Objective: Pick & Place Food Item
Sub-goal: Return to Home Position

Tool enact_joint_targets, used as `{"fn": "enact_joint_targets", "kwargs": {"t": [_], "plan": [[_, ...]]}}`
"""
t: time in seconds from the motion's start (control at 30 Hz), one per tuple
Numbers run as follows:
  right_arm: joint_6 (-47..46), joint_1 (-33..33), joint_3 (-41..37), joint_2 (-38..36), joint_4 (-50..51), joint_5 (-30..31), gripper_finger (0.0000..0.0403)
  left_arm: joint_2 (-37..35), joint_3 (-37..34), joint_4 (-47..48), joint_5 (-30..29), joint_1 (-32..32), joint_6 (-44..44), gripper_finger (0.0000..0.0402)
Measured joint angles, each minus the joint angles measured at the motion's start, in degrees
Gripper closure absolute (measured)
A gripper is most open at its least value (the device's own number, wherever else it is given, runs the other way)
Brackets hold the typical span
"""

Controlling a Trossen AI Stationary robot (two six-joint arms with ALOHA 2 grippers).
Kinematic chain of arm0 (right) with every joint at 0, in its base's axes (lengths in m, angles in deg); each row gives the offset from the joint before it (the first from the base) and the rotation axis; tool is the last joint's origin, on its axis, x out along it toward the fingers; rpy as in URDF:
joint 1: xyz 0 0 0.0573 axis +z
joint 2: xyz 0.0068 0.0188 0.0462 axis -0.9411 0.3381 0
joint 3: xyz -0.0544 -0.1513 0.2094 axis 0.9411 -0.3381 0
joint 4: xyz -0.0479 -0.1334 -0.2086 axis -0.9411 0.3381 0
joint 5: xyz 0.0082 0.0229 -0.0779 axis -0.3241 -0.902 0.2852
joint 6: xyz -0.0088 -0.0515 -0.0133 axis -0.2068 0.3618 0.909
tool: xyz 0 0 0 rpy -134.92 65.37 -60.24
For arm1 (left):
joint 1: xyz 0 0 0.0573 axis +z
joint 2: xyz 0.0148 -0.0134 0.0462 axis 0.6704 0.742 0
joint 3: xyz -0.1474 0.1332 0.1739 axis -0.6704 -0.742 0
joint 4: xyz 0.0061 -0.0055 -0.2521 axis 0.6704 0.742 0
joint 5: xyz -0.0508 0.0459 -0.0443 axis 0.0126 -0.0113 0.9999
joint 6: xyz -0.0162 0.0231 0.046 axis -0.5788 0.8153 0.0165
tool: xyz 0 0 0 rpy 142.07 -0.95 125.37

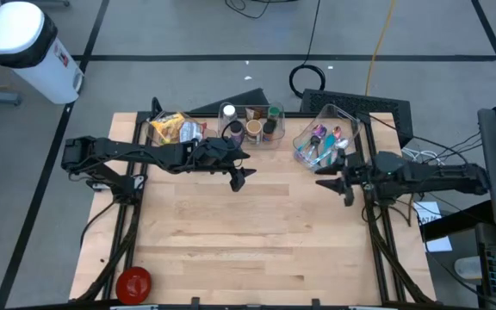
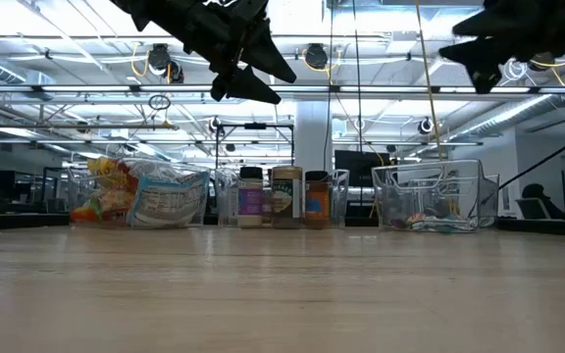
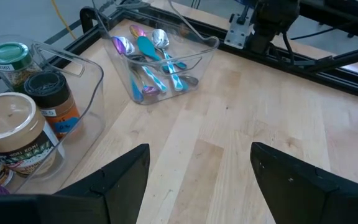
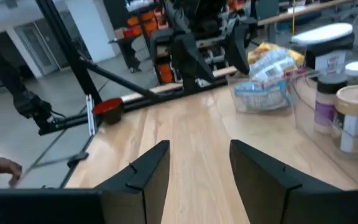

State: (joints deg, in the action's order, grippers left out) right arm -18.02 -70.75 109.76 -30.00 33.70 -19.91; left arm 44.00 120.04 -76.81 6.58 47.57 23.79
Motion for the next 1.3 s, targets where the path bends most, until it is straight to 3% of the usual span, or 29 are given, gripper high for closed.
{"fn": "enact_joint_targets", "kwargs": {"t": [0.5,0.73,0.97,1.3], "plan": [[7.2,0.0,0.3,-22.3,4.3,-0.3,0.0248,0.0,0.0,0.0,0.0,0.0,0.0,0.0117],[14.4,0.0,-1.8,-21.1,5.2,0.2,0.0246,0.0,0.0,0.0,0.0,0.0,0.0,0.0117],[12.4,0.0,-9.5,-21.3,5.7,1.2,0.0245,0.0,0.0,0.0,0.0,0.0,0.0,0.0117],[13.4,0.0,-17.7,-21.4,-3.6,1.3,0.0245,0.0,0.0,0.0,0.0,0.0,0.0,0.0117]]}}
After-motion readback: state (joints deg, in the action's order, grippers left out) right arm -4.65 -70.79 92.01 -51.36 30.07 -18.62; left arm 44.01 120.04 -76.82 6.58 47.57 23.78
